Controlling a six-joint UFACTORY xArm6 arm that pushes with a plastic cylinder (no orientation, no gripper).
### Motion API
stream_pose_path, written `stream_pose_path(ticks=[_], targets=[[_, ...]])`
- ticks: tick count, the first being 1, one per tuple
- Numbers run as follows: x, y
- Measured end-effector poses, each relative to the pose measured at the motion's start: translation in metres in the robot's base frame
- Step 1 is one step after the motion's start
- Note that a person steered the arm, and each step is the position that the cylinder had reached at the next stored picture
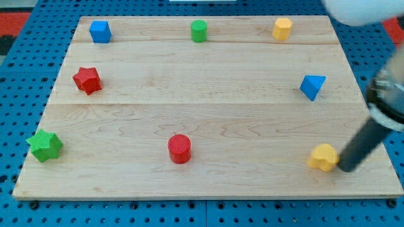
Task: Move the yellow heart to center
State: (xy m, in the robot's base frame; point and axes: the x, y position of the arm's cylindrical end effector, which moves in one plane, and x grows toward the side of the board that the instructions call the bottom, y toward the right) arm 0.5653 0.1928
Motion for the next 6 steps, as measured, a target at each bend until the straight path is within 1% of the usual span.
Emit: stream_pose_path(ticks=[1,2,3,4,5,6], targets=[[-0.011,-0.049],[-0.012,-0.026],[-0.012,0.011],[-0.012,0.026],[-0.015,0.023],[-0.026,0.032]])
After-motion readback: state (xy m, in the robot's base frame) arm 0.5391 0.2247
